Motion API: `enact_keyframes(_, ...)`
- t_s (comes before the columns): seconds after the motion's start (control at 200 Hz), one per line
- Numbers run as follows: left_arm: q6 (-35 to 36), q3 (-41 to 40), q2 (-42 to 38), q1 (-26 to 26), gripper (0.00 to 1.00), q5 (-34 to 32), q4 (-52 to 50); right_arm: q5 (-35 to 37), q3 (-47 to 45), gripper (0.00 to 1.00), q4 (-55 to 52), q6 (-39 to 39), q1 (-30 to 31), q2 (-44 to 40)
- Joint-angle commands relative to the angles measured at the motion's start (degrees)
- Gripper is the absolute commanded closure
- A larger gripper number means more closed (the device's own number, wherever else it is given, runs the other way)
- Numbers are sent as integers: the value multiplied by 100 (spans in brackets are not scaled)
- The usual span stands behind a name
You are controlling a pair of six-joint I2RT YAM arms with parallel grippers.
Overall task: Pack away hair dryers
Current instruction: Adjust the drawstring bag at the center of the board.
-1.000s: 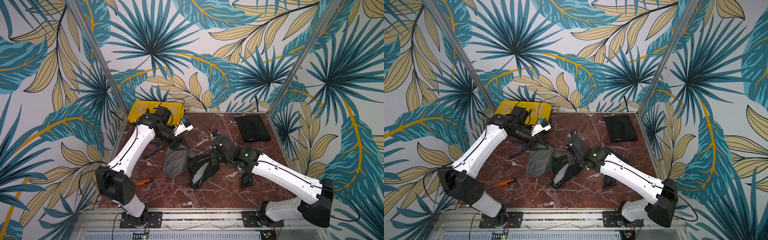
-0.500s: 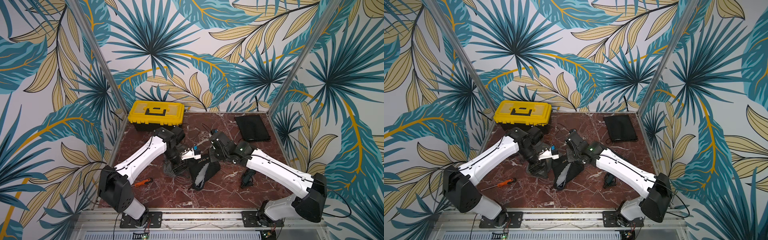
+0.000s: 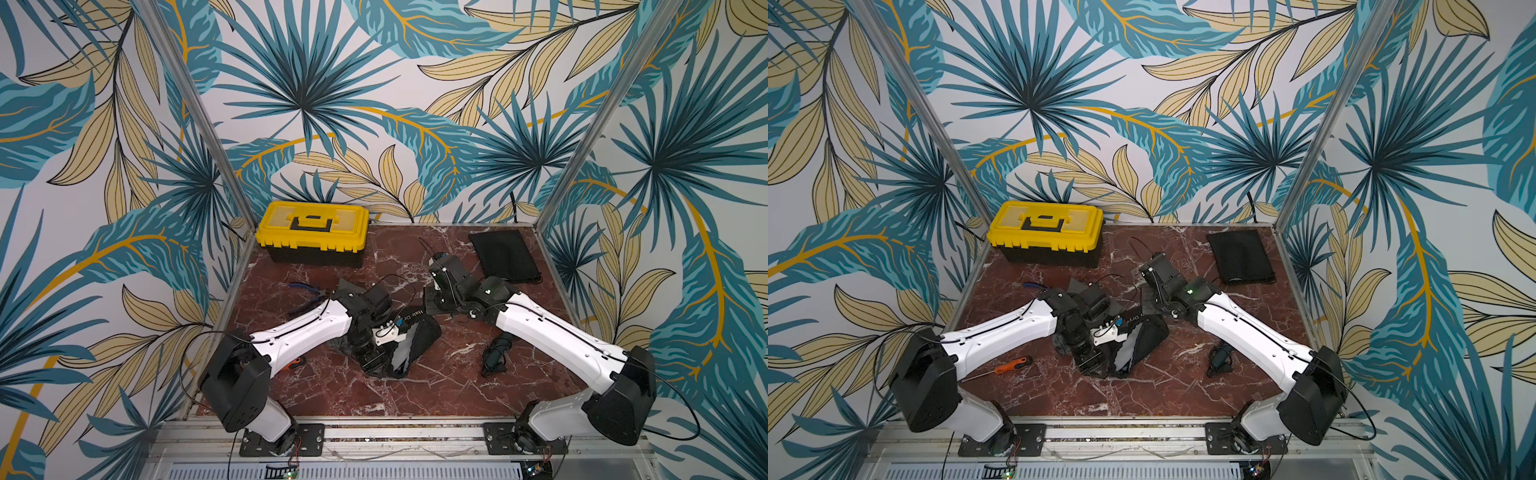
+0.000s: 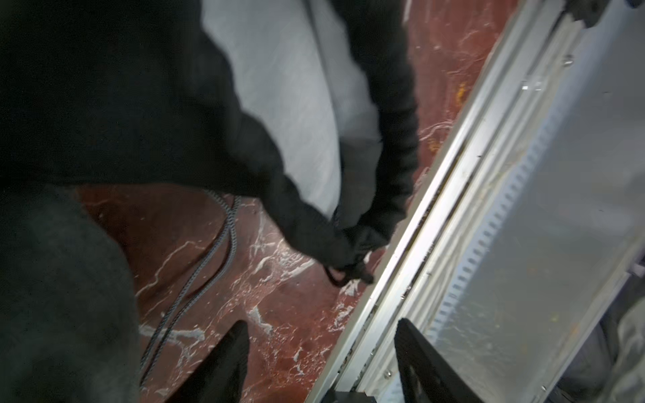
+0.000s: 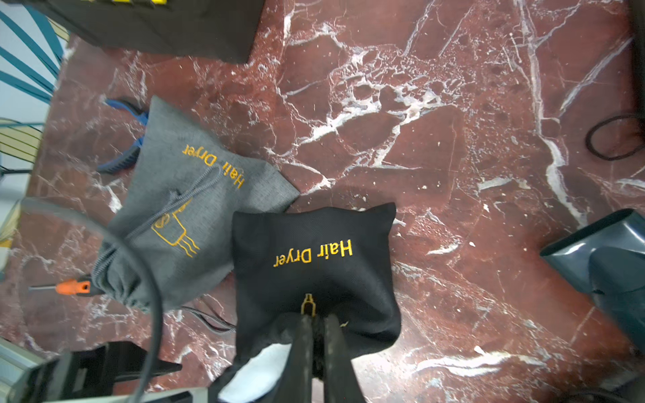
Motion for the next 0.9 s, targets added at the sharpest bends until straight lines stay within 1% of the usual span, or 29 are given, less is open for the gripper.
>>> enact_keyframes(0.0, -878, -335, -357, -159, 32, -639, 1078, -252, -66, 100, 367, 138, -77, 139)
enact_keyframes(0.045, -955, -530, -426, -274, 32, -740, 1293, -357, -72, 100, 439, 148, -112, 189)
enact_keyframes(0.155, -1039, -588, -370, -541, 30, -1071, 1484, -575, -44, 100, 595, 164, -184, 285)
enact_keyframes(0.29, -1200, -735, -167, -748, 28, -715, 1697, -754, 64, 100, 642, 169, -308, 447)
enact_keyframes(0.365, -1139, -770, -143, -912, 26, -717, 1938, -794, 203, 100, 534, 155, -408, 573)
enact_keyframes(0.431, -1122, -714, 33, -939, 22, -957, 2229, -716, 356, 100, 328, 156, -510, 686)
enact_keyframes(0.481, -1211, -590, 234, -938, 22, -1328, 2374, -627, 456, 100, 123, 170, -609, 765)
enact_keyframes(0.546, -1314, -377, 474, -926, 23, -1463, 2454, -547, 516, 100, -101, 211, -750, 787)
enact_keyframes(0.666, -1497, -128, 808, -922, 27, -1289, 2613, -467, 498, 100, -352, 222, -949, 653)
enact_keyframes(0.791, -1595, 75, 1268, -831, 33, -731, 2632, -470, 508, 100, -544, 138, -1072, 481)
enact_keyframes(0.896, -1619, 298, 1617, -690, 33, -782, 2679, -413, 466, 100, -680, 63, -1101, 326)
